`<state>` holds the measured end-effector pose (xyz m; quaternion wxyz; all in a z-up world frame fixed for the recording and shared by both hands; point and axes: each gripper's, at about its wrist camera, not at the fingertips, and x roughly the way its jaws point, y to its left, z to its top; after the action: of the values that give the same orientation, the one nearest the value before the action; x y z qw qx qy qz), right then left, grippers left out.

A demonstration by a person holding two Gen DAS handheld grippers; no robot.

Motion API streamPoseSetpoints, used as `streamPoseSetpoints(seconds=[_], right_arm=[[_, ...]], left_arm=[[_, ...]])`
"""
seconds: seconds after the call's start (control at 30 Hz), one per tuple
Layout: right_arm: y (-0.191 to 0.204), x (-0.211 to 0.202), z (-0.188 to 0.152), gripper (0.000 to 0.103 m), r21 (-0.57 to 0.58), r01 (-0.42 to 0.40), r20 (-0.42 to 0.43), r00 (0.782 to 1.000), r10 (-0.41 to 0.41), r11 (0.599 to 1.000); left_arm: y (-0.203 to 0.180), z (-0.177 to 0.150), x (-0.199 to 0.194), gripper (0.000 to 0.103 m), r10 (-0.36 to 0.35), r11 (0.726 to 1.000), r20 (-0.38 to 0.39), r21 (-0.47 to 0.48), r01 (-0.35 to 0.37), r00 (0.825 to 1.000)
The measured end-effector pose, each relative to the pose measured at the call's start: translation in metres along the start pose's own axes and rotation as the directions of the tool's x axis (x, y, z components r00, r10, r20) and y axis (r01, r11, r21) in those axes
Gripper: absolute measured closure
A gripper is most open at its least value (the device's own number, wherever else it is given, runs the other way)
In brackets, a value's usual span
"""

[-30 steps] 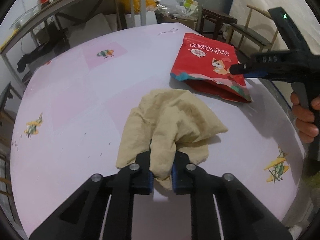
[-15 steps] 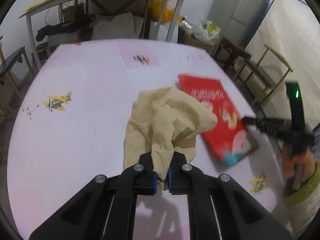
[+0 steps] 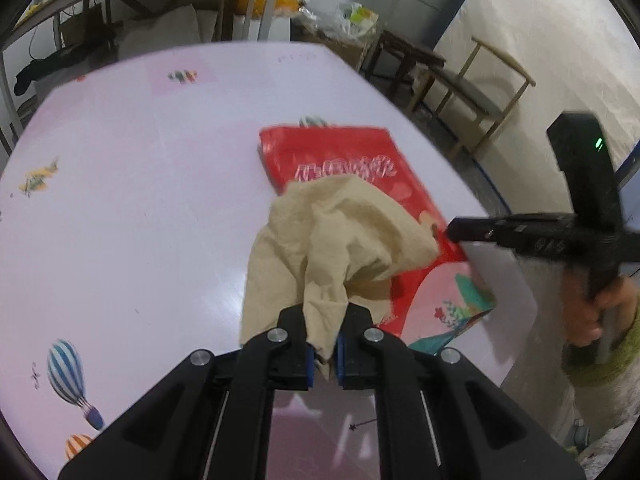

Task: Collect trash
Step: 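Close the right tool on the red snack bag edge and lift it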

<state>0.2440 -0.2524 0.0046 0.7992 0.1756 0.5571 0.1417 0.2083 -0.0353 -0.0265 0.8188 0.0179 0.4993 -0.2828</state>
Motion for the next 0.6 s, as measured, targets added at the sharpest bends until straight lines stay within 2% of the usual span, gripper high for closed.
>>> streamPoseSetpoints(seconds=[0.03,0.07,0.1,0.17,0.3,0.47,0.53,0.57,0.6], right_arm=[[-0.003,-0.002,0.000,0.097,0.030,-0.026,-0.001,1.000,0.026,0.999],[-0.009,-0.003,0.000,0.092,0.072,-0.058,-0.005,0.998,0.058,0.996],[-0.011,-0.003,0.000,0.082,0.093,-0.074,-0.007,0.997,0.075,0.993],[-0.013,-0.003,-0.002,0.075,0.131,-0.110,-0.004,0.994,0.112,0.985],[-0.010,0.005,-0.005,0.074,0.203,-0.225,-0.019,0.972,0.234,0.953],[-0.015,0.006,-0.002,0.073,0.251,-0.282,0.006,0.957,0.289,0.926],[-0.017,0.006,-0.005,0.078,0.261,-0.251,0.006,0.966,0.258,0.932],[-0.018,0.005,-0.006,0.085,0.259,-0.230,0.005,0.971,0.237,0.938],[-0.015,0.004,-0.005,0.087,0.245,-0.203,0.005,0.978,0.208,0.948]], left_arm=[[0.000,-0.002,0.004,0.097,0.000,1.000,-0.012,-0.003,0.000,1.000],[0.001,-0.002,0.008,0.097,0.000,1.000,-0.019,-0.006,0.000,1.000],[0.002,-0.002,0.008,0.097,0.000,1.000,-0.017,-0.007,0.000,1.000],[0.001,-0.002,0.009,0.097,0.007,1.000,-0.016,0.003,-0.007,1.000],[-0.002,-0.002,0.011,0.097,0.019,1.000,-0.014,0.019,-0.019,1.000],[-0.003,-0.005,0.012,0.096,0.018,1.000,-0.011,0.013,-0.018,1.000],[-0.004,-0.006,0.012,0.096,0.020,1.000,-0.010,0.015,-0.020,1.000],[-0.005,-0.006,0.012,0.096,0.021,1.000,-0.009,0.016,-0.021,1.000],[-0.004,-0.007,0.012,0.096,0.022,1.000,-0.009,0.016,-0.022,1.000]])
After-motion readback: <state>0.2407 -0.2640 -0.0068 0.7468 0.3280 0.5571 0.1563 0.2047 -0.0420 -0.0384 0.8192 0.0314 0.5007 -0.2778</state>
